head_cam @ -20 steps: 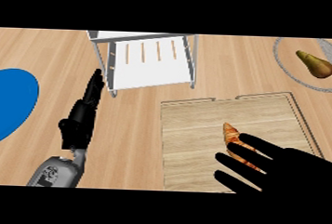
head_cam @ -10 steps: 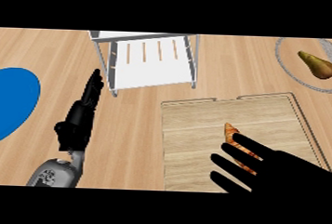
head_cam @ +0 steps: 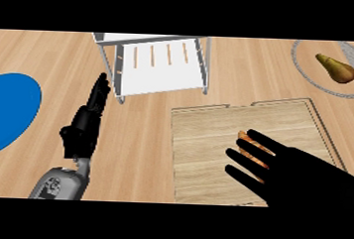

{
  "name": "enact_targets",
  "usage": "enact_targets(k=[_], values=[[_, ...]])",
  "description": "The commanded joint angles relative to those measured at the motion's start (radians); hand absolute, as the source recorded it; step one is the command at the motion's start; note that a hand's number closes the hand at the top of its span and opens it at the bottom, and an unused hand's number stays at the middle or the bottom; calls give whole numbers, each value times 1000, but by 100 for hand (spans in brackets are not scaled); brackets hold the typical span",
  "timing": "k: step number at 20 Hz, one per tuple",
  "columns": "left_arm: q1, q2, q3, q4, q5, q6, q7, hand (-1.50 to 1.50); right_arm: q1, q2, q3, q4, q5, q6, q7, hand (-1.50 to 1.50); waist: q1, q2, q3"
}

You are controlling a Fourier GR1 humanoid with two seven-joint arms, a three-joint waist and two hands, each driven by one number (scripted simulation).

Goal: Pick the croissant from the tray and place it in the tiered basket

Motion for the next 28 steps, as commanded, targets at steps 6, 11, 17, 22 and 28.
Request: enact_targets(k=[6, 11, 17, 22, 28], values=[[22, 0, 22, -75, -18, -29, 55, 0, 36, -3, -44, 200, 155, -112, -224, -150, 2, -1, -1], [-22, -67, 1, 3, -71, 1, 30, 0, 43, 34, -44, 256, 212, -137, -309, -150, -4, -1, -1], [36, -52, 19, -47, -80, -33, 17, 0, 66, 101, -34, 308, 299, -146, -344, -150, -1, -2, -1], [45, -43, 60, -18, -58, -68, -25, 0, 87, 100, -37, 354, 326, -164, -381, -150, 0, -1, -1], [-6, -25, 122, 3, -24, -117, -1, 0, 148, 121, -34, 332, 378, -167, -370, -150, -4, -2, -1]])
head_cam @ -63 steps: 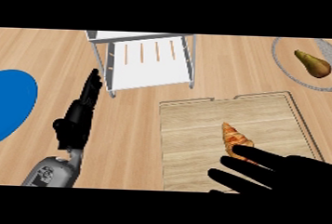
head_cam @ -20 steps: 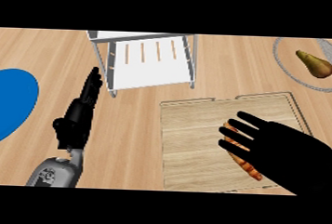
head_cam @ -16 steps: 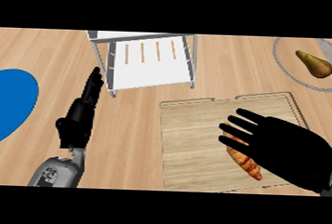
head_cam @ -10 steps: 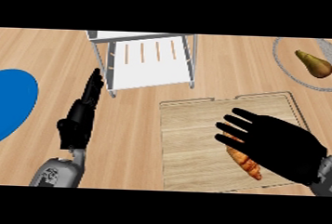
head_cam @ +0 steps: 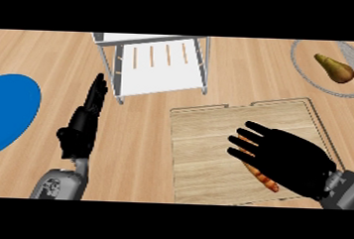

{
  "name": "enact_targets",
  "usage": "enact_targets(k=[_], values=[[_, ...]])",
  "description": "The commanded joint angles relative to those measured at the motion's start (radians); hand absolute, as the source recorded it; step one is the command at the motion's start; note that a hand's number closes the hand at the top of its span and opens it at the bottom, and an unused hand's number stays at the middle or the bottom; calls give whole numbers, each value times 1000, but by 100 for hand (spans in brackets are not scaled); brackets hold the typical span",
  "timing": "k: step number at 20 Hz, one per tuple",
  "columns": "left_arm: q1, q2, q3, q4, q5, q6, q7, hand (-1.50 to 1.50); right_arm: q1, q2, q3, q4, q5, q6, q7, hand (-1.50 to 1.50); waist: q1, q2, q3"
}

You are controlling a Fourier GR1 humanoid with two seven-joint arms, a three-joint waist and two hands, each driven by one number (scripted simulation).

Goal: Pick the croissant from the tray and place it in the tiered basket

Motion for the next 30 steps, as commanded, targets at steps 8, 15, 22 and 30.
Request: enact_targets(k=[8, 15, 22, 30], values=[[51, -8, 5, -72, -27, -19, 42, 0, -28, 127, 28, 81, 101, 78, -27, -150, 4, 1, -1], [23, -39, 21, -6, -48, -12, -7, 0, 21, 105, -13, 190, 143, -68, -103, -150, 0, 3, -1], [9, -45, 38, -4, -46, -40, 19, 0, 64, 146, -14, 152, 193, -25, -109, -150, -3, 2, -1], [85, -68, -25, -120, -104, -29, 47, 0, 72, 222, -53, 313, 225, -163, -154, -150, 3, 2, 0]])
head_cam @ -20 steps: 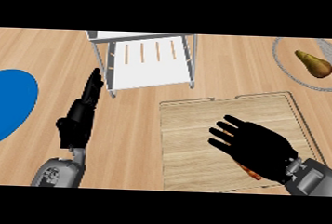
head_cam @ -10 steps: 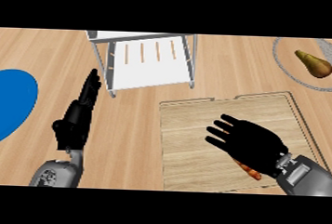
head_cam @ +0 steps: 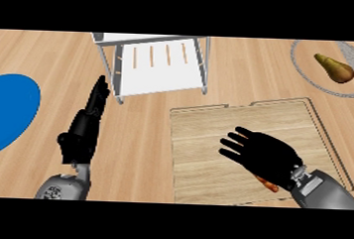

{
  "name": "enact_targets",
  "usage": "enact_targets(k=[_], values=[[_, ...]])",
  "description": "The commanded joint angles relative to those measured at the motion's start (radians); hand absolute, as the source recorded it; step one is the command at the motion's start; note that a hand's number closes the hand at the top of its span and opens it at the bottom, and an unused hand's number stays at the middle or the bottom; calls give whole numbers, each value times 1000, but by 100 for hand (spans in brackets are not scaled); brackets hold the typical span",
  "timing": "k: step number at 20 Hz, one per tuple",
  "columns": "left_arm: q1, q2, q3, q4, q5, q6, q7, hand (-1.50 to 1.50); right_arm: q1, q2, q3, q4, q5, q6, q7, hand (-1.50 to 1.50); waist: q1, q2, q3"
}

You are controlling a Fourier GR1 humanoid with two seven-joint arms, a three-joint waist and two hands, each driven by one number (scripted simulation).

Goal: Pick the croissant from the tray and place it in the tiered basket

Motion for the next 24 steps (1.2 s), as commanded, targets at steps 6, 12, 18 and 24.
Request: enact_targets(k=[6, 12, 18, 24], values=[[24, 22, 37, -13, 23, -41, -36, 0, 4, 15, -27, 119, 86, -295, -132, 150, 3, 1, 0], [-55, -4, 21, 25, -9, -18, 33, 0, -43, 304, -16, 141, 167, -82, 182, 150, 6, 0, -1], [-37, -14, 16, 20, -8, -12, 11, 0, -2, 519, -105, 183, 216, 24, 611, 150, 11, -1, -2], [-64, -11, 0, 20, -2, -41, 20, 0, -85, 525, -75, 132, 122, -3, 964, 150, 65, 2, 1]])
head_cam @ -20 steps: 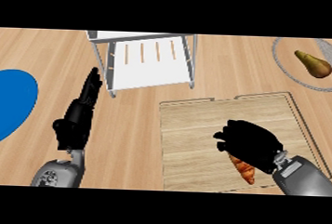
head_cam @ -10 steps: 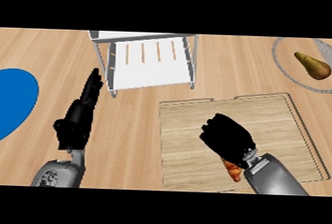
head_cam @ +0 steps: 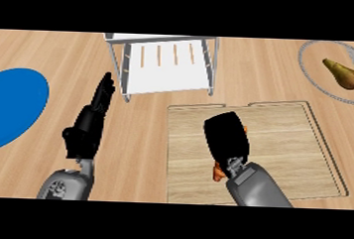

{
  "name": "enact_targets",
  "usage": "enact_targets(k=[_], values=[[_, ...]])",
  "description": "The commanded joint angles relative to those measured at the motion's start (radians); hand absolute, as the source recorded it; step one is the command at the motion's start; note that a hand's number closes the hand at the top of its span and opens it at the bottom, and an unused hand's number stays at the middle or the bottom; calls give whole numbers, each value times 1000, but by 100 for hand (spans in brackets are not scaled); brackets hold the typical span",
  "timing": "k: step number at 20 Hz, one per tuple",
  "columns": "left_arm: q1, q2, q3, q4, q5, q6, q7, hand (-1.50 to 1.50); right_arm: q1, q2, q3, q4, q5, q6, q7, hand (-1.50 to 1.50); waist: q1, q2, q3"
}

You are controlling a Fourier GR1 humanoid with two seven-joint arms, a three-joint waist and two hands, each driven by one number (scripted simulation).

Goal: Pick the croissant from the tray and place it in the tiered basket

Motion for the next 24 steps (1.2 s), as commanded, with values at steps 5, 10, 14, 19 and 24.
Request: enact_targets(k=[5, 10, 14, 19, 24], values=[[-50, 0, -3, 29, 4, -20, 2, 0, -185, 43, 50, -41, -150, -54, 493, 150, 50, 6, 4], [-54, 3, -9, 62, 3, -34, -9, 0, -390, 43, 74, -46, -267, -77, 726, 150, 64, 6, 2], [-53, -26, -28, 62, -7, -15, 0, 0, -559, 43, 26, -53, -377, -59, 824, 150, 60, -3, 0], [-54, -1, -13, 59, -8, -25, -2, 0, -768, 43, -59, 38, -473, -49, 911, 150, 54, -7, 0], [-68, -27, -29, 55, -17, -10, 3, 0, -890, 43, -128, 144, -596, -253, 963, 150, 70, 2, 1]])
